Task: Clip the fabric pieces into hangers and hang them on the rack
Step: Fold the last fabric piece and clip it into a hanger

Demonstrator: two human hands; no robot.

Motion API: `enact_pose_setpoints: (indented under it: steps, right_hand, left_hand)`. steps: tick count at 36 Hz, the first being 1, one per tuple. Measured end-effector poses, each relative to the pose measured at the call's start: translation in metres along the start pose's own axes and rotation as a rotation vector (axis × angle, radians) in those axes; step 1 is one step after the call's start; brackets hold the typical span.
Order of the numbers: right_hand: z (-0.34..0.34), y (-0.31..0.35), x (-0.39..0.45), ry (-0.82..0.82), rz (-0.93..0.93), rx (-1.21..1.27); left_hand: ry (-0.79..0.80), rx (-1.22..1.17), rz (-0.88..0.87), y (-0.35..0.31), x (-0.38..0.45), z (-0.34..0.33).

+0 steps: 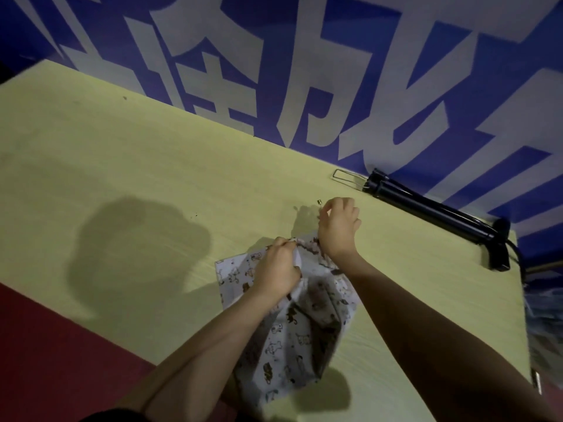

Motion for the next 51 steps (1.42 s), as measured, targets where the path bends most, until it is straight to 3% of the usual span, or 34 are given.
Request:
enact_pose_setpoints:
  steps: [3, 6, 9, 13, 21, 27, 31, 35, 39, 43, 51]
  right_hand:
    - [0.020, -0.010, -0.013, -0.010, 0.043, 0.200]
    - [0.031, -0.022, -0.035, 0.149, 0.056, 0.356]
    - [0.027, -0.031, -0.055, 0.354, 0.031, 0.314]
    - [0.029, -0.036, -0.077, 0.471, 0.138, 0.172]
    - [0.068, -0.030, -0.080, 0.290, 0.313, 0.026]
    - [0.080, -0.027, -0.061, 0.285, 0.338, -0.062]
    - [0.092, -0.022, -0.043, 0.219, 0.307, 0.016]
    - [0.107, -0.021, -0.017, 0.015, 0.208, 0.151]
    - [0.116, -0.032, 0.015, -0.110, 0.114, 0.068]
    - [0.112, -0.061, 0.052, 0.029, -0.066, -0.198]
    - [0.102, -0.142, 0.083, 0.298, -0.298, -0.444]
  left_hand:
    - [-0.012, -0.035, 0.003, -0.011, -0.008, -0.006]
    - [-0.012, -0.081, -0.002, -0.027, -0.016, -0.009]
    - [-0.028, -0.126, -0.010, -0.038, -0.020, -0.007]
    - [-0.061, -0.242, -0.044, -0.054, -0.025, 0.003]
    - [-0.121, -0.150, -0.032, -0.072, -0.029, 0.026]
    - [-0.166, -0.103, -0.089, -0.091, -0.019, 0.041]
    - [-0.192, -0.114, -0.126, -0.098, -0.004, 0.056]
    - [-0.226, -0.100, -0.197, -0.107, 0.013, 0.068]
    - [-0.211, -0.053, -0.224, -0.115, 0.034, 0.072]
    - [-0.175, -0.047, -0.234, -0.120, 0.058, 0.073]
    - [-0.122, -0.057, -0.217, -0.133, 0.098, 0.063]
Point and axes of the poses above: each hand's wrist, its own x-axis towards the middle knuckle, its own z-axis out of the back of the hand, y = z × x, the point moved 6 cm from there along x, towards the middle knuckle, and after that the axes turned 2 degrees about -z, right-handed, at the moved point
